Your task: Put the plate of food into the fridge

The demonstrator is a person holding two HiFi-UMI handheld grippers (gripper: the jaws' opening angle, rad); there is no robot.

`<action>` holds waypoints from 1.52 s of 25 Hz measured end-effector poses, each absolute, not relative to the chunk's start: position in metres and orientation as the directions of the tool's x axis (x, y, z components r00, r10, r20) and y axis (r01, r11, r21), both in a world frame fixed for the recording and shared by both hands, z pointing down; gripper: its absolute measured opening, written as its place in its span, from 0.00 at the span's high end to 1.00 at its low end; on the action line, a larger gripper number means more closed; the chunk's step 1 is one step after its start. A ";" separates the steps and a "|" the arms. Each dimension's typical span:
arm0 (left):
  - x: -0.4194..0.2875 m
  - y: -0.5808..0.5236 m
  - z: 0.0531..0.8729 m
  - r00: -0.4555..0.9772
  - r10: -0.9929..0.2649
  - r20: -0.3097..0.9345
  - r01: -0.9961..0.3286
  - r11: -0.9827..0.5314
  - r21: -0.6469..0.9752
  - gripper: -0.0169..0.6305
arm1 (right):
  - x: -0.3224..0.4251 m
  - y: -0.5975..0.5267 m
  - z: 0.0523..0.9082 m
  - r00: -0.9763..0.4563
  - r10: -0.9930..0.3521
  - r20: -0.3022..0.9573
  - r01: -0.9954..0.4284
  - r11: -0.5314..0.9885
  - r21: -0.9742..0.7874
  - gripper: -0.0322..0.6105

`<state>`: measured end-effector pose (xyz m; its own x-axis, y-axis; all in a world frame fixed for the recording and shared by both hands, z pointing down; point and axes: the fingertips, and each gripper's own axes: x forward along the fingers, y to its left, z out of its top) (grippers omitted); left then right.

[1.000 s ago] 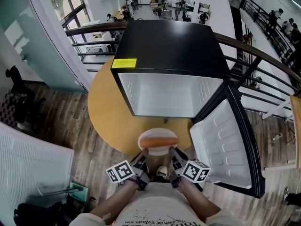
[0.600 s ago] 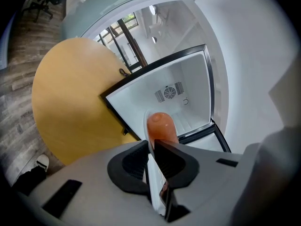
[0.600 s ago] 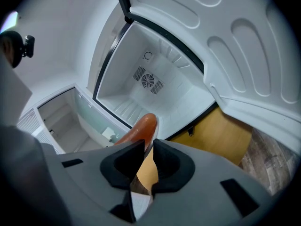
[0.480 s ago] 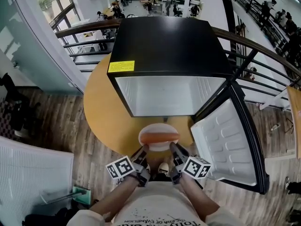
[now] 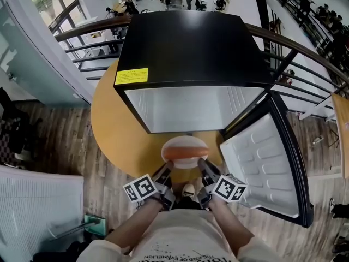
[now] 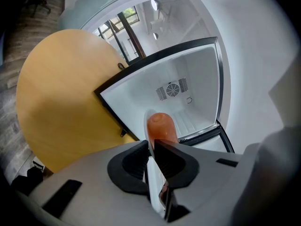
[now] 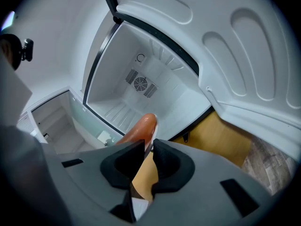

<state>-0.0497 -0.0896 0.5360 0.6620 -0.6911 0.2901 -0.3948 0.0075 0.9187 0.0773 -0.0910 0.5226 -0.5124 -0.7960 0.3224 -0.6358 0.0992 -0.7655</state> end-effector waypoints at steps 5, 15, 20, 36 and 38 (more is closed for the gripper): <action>-0.043 -0.105 0.547 0.660 -0.691 0.295 -0.398 0.012 0.917 0.89 | 0.085 -0.108 0.533 -0.508 -0.797 0.326 -0.636 0.092 -0.767 0.84; -0.047 -0.148 0.560 0.649 -0.702 0.294 -0.389 0.026 0.921 0.89 | 0.082 -0.152 0.548 -0.502 -0.802 0.324 -0.626 0.079 -0.776 0.84; -0.048 -0.165 0.569 0.640 -0.709 0.296 -0.384 0.039 0.922 0.89 | 0.081 -0.170 0.555 -0.487 -0.811 0.324 -0.630 0.069 -0.774 0.84; -0.050 -0.222 0.600 0.617 -0.726 0.303 -0.380 0.062 0.923 0.89 | 0.083 -0.224 0.585 -0.410 -0.834 0.369 -0.666 -0.003 -0.746 0.84; -0.049 -0.229 0.602 0.616 -0.727 0.305 -0.380 0.065 0.923 0.89 | 0.083 -0.231 0.587 -0.403 -0.836 0.373 -0.672 -0.006 -0.741 0.84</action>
